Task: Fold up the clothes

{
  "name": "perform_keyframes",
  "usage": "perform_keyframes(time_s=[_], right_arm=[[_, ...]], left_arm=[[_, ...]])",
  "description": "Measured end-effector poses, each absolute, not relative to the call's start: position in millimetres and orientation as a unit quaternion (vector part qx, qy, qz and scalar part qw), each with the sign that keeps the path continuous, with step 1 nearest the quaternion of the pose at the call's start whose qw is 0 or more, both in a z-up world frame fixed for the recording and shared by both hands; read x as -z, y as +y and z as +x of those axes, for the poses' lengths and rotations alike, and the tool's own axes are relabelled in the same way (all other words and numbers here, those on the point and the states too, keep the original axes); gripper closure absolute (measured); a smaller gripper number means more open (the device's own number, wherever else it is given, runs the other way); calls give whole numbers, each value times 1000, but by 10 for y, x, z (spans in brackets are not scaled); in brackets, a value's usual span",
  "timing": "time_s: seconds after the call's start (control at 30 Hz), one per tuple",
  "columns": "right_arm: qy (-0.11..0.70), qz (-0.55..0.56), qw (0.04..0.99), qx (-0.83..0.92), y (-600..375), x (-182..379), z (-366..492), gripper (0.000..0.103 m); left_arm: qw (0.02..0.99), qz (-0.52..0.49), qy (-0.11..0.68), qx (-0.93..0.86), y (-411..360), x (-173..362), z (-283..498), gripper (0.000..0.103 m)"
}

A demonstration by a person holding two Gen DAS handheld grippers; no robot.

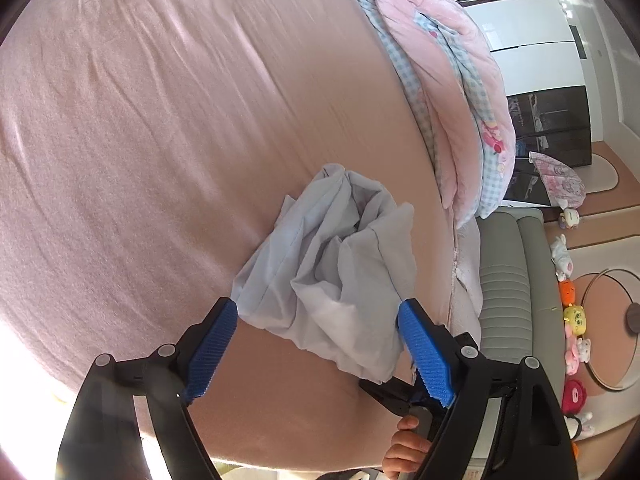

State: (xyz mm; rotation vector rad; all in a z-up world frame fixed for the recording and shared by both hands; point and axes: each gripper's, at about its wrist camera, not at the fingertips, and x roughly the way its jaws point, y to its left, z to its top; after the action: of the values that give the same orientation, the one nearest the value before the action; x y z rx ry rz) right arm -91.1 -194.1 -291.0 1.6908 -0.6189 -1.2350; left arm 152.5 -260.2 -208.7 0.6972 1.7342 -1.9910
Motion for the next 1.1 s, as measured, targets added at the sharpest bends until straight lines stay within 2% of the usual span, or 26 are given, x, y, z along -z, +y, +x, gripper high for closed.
perform_keyframes(time_s=[0.17, 0.3, 0.37, 0.6, 0.83, 1.1], right_arm=[[-273, 698, 451, 484, -1938, 2964, -954, 32], [-291, 705, 444, 471, -1890, 3016, -972, 33], [-301, 707, 441, 465, -1850, 3046, -975, 40], [-348, 710, 421, 446, -1788, 3137, -916, 48], [-391, 707, 410, 423, -1715, 3237, -870, 60], [-445, 710, 387, 385, -1685, 3257, -819, 63]], left_arm=[[159, 246, 662, 690, -2443, 2299, 1348, 20], [133, 206, 716, 654, -2303, 2529, 1329, 20], [131, 179, 732, 644, -2256, 2600, 1335, 20], [126, 85, 761, 631, -2235, 2647, 1363, 20], [135, 71, 754, 639, -2211, 2622, 1262, 20], [140, 56, 756, 637, -2187, 2637, 1344, 20]])
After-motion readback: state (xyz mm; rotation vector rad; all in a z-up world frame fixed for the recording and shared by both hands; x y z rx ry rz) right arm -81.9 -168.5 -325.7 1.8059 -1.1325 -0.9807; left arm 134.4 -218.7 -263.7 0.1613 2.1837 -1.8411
